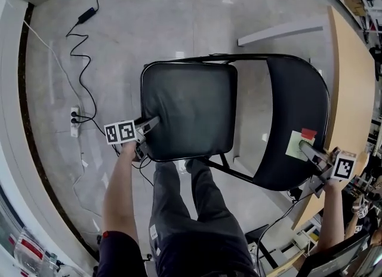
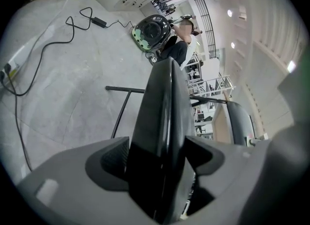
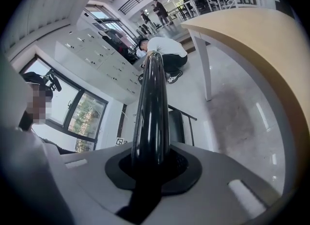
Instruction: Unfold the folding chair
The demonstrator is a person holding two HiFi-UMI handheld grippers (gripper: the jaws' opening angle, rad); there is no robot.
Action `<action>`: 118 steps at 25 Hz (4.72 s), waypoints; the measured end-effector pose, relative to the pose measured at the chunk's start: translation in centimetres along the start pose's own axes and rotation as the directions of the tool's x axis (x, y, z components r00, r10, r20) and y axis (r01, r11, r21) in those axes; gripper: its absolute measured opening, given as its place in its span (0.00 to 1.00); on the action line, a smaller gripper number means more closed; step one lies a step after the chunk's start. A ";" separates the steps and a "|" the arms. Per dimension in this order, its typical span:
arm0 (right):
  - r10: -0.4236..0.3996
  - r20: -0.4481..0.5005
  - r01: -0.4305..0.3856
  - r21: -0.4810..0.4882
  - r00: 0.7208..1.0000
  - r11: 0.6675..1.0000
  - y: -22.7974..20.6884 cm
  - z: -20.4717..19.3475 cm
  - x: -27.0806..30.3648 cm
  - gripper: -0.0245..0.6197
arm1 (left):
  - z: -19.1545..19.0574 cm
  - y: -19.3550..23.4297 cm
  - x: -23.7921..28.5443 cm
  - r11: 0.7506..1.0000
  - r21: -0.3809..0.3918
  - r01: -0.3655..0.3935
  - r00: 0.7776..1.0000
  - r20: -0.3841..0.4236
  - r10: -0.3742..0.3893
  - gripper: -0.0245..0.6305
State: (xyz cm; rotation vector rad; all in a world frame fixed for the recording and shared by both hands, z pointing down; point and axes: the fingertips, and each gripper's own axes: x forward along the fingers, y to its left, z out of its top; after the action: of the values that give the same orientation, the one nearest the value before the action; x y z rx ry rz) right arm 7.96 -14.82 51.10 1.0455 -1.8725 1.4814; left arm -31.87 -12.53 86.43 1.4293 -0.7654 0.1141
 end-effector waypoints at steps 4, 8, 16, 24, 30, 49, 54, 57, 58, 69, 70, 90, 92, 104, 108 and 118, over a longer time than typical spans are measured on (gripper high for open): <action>-0.006 0.004 0.006 -0.020 1.000 1.000 0.0 0.0 -0.1 0.12 | 0.3 0.0 0.0 1.000 0.011 0.012 1.000 -0.003 -0.012 0.57; -0.020 0.002 0.020 -0.033 1.000 0.999 -0.1 -0.2 0.9 0.12 | 0.4 1.2 -0.5 0.999 -0.025 -0.038 0.999 0.035 0.038 0.59; -0.053 0.008 0.053 -0.054 0.999 0.997 -0.1 -0.2 1.1 0.12 | 0.7 -2.5 -8.2 0.981 -0.172 -0.088 0.970 0.209 0.124 0.59; 0.003 0.017 -0.001 -0.079 1.000 0.997 1.2 2.6 3.8 0.12 | 5.7 -14.3 -15.4 0.996 -0.049 -0.070 0.963 0.258 0.080 0.46; -0.051 0.001 0.051 -0.060 0.999 0.997 1.1 0.8 1.3 0.12 | 0.1 -24.1 -15.9 0.979 0.162 -0.121 0.989 0.099 0.106 0.04; -0.022 0.110 0.034 -0.111 0.994 0.993 0.1 -0.6 0.1 0.55 | -2.1 -39.9 -25.2 0.722 0.466 -0.512 0.828 0.492 0.269 0.04; 0.046 0.340 -0.013 -0.098 0.939 0.995 0.2 1.2 -4.4 0.67 | -3.2 -39.2 -27.5 0.700 0.431 -0.569 0.778 0.558 0.289 0.04; 0.096 0.512 -0.097 -0.025 0.854 0.995 0.8 0.3 -8.2 0.67 | -6.1 -38.7 -28.4 0.715 0.417 -0.562 0.782 0.551 0.293 0.04; 0.122 0.550 -0.143 -0.005 0.826 0.990 1.2 -0.2 -9.0 0.67 | -6.9 -38.6 -28.5 0.715 0.409 -0.567 0.777 0.555 0.298 0.04; 0.528 0.368 -0.283 -0.545 0.765 0.790 18.9 -1.2 -13.2 0.04 | -4.0 -51.5 -27.2 0.680 0.613 -0.402 0.807 0.588 -0.054 0.04; 0.567 0.348 -0.296 -0.589 0.747 0.752 21.1 -1.2 -13.7 0.04 | -4.0 -52.7 -27.0 0.661 0.645 -0.383 0.812 0.576 -0.092 0.04; 0.589 0.415 -0.242 -0.636 0.693 0.733 43.5 -11.1 -8.7 0.04 | -8.9 -51.3 -37.5 0.538 0.842 -0.034 0.869 0.291 -0.401 0.04; 0.561 0.429 -0.229 -0.612 0.707 0.757 43.0 -11.5 -8.0 0.04 | -8.7 -50.4 -36.6 0.567 0.823 0.021 0.881 0.253 -0.400 0.04; 0.530 0.527 -0.205 -0.553 0.664 0.807 42.3 -15.3 -11.5 0.05 | -13.5 -53.8 -34.8 0.435 0.894 0.109 0.909 0.088 -0.408 0.04; 0.549 0.548 -0.208 -0.562 0.632 0.800 41.5 -17.3 -13.7 0.05 | -16.0 -54.9 -33.9 0.427 0.897 0.112 0.910 0.080 -0.406 0.04; 0.529 0.591 -0.184 -0.543 0.609 0.819 36.6 -25.1 -19.6 0.04 | -25.9 -56.0 -30.3 0.426 0.891 0.154 0.931 0.014 -0.365 0.04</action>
State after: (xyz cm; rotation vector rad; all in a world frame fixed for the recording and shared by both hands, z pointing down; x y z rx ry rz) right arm -12.70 17.88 21.83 1.1538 -2.9785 0.7457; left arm -16.05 12.24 24.20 2.6141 -0.6423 0.1262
